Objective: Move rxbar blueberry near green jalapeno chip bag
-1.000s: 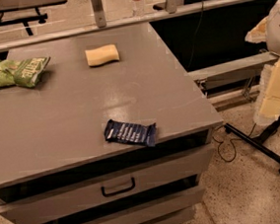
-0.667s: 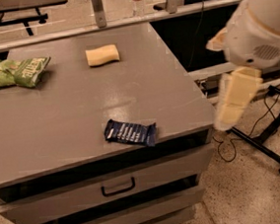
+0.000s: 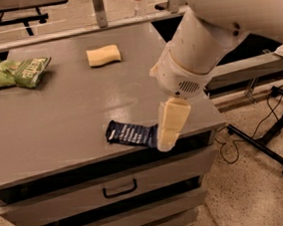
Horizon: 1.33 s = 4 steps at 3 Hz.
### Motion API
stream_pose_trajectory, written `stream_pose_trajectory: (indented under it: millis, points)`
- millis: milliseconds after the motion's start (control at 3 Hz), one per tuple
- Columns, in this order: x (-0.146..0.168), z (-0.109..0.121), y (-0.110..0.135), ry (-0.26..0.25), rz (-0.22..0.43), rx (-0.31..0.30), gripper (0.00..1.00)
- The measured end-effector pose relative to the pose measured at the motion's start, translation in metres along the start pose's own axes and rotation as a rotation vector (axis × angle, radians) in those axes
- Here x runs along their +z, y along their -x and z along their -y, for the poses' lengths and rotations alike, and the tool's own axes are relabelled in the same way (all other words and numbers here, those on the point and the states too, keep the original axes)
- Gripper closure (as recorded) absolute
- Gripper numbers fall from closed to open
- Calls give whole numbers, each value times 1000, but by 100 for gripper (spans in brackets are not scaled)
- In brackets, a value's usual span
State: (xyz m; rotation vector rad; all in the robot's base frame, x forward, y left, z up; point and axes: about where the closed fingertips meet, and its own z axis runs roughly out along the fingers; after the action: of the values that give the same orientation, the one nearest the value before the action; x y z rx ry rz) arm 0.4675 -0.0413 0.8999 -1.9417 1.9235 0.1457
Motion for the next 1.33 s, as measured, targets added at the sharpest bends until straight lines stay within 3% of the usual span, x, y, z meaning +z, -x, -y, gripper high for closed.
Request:
stream_pose_trajectory:
  millis: [333,667,1000,1333]
  points:
    - [48,-8,16,90,7,37,0]
    - [70,-13,21,144,12,75,0]
    - [69,-14,21,142,11,73,16]
    - [69,-15,22,141,10,70,49]
